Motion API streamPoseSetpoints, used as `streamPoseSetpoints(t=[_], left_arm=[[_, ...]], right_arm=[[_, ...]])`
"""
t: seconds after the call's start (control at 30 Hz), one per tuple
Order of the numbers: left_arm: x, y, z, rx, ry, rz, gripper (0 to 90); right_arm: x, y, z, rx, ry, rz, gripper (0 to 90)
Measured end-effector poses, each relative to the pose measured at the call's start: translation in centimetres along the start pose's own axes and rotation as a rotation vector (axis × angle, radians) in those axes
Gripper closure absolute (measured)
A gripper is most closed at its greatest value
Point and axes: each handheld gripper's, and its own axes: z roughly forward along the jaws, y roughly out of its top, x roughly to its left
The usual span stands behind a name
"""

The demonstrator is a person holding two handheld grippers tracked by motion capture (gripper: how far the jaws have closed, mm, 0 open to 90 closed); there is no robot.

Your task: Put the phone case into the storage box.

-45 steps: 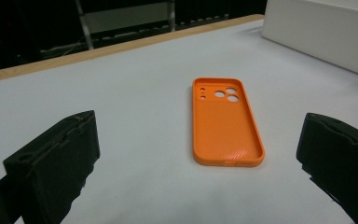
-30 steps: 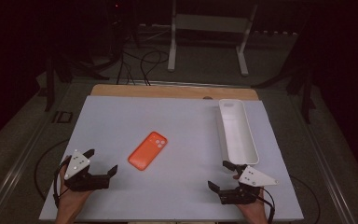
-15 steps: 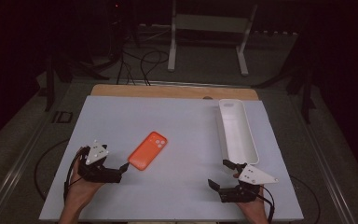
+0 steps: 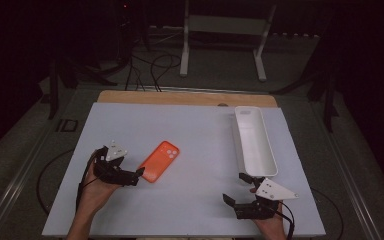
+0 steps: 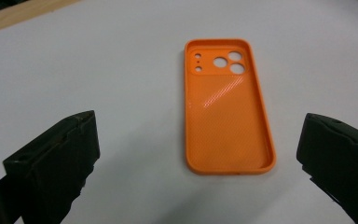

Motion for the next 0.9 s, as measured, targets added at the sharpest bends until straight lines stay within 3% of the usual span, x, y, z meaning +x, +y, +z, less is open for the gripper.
streamPoseSetpoints(t=[0.3,0.9], left_arm=[[-0.6,0.6,1.9,0.057,0.009,0.026,0.0],[-0.9,1.6,4.5,0.115,-0.017,0.023,0.0]], right_arm=[[-0.1,0.0,-0.1,-0.003,-0.002,0.006,10.5],[-0.1,0.0,-0.1,0.001,0.004,0.003,10.5]])
